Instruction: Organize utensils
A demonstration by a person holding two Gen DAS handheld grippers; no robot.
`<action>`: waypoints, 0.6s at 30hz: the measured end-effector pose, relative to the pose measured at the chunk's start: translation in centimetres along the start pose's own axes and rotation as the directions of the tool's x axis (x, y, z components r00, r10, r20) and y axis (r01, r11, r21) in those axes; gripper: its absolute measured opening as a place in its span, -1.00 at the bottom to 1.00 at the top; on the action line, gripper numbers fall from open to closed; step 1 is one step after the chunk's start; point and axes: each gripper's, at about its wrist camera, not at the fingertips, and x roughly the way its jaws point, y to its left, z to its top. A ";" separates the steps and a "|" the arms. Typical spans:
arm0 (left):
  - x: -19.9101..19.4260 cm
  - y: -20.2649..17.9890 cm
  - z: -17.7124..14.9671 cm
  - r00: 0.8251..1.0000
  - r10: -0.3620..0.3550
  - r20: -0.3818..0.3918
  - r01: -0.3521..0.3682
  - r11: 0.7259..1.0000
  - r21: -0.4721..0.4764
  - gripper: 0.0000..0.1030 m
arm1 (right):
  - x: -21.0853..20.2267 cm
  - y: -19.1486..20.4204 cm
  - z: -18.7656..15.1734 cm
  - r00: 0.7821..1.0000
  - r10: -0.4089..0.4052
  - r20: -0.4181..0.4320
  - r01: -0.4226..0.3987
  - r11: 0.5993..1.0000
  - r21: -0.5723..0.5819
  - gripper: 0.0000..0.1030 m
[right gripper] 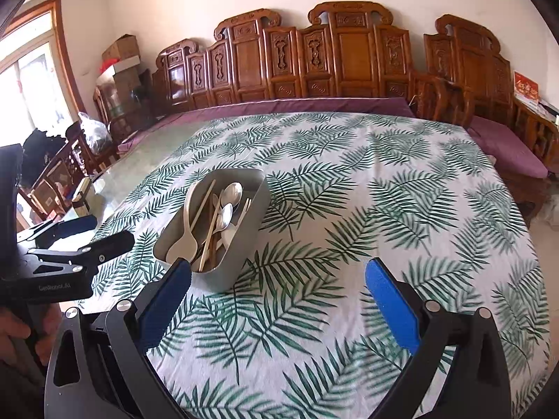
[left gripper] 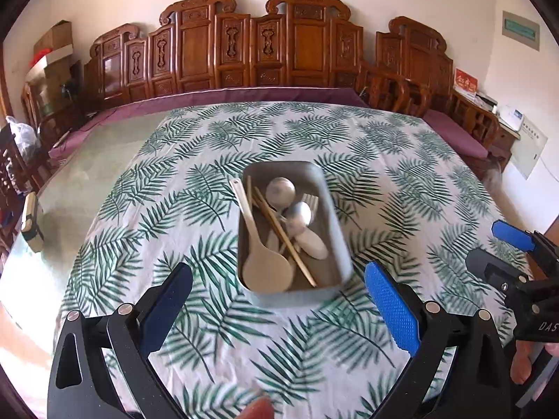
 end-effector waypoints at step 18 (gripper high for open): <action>-6.8 -4.0 0.6 0.996 -0.014 0.085 0.010 0.999 0.045 0.85 | -8.3 -1.6 -0.6 0.991 -0.088 0.099 0.084 0.995 0.044 0.95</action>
